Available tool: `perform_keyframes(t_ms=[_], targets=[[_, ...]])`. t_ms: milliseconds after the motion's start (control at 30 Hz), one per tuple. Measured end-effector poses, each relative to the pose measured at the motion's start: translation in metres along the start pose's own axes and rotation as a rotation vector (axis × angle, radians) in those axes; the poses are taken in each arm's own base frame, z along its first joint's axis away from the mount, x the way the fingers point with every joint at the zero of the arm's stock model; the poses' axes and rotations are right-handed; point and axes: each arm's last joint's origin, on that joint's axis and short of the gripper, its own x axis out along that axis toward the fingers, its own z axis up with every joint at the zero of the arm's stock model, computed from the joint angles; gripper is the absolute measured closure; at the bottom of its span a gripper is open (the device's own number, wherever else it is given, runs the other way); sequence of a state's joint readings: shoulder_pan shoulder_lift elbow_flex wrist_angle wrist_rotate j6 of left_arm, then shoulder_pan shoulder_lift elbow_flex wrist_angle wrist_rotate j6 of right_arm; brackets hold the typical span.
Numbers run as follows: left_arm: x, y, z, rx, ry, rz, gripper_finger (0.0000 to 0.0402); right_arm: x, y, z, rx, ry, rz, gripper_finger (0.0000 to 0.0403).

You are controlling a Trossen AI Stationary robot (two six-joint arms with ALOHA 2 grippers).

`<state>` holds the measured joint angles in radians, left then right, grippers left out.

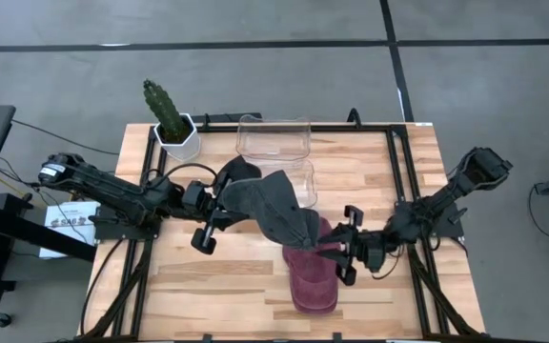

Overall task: Pick & Place hat
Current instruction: Put the black cap into the bottom transparent bin

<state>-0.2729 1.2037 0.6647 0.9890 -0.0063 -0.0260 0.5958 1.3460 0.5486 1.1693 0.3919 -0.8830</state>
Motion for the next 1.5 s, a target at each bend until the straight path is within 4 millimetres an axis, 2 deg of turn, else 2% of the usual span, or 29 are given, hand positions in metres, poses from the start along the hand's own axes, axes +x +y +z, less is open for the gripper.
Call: perform_keyframes(t_ms=[167, 400, 600, 767, 1267, 1500], targets=[[0.0, 0.0, -0.001, 0.002, 0.006, 0.001, 0.0387, 0.008, -0.003, 0.013, -0.019, 0.017, -0.037, 0.0276], [0.0, 0.0, -0.002, 0.003, 0.019, 0.001, 0.0387, 0.02, -0.001, 0.022, -0.086, 0.06, 0.039, 0.0269], [0.0, 0.0, -0.003, 0.003, 0.03, 0.001, 0.0387, 0.02, 0.006, 0.036, -0.092, 0.045, 0.099, 0.0228], [0.0, 0.0, -0.003, 0.003, 0.032, 0.001, 0.0387, 0.018, 0.008, 0.048, -0.148, 0.045, 0.073, 0.0193], [0.0, 0.0, -0.003, 0.003, 0.033, 0.002, 0.0387, 0.036, -0.017, 0.041, -0.167, 0.134, -0.071, 0.0183], [0.0, 0.0, -0.005, 0.003, 0.048, 0.002, 0.0387, 0.029, -0.007, 0.053, -0.185, 0.098, -0.022, 0.0184]])
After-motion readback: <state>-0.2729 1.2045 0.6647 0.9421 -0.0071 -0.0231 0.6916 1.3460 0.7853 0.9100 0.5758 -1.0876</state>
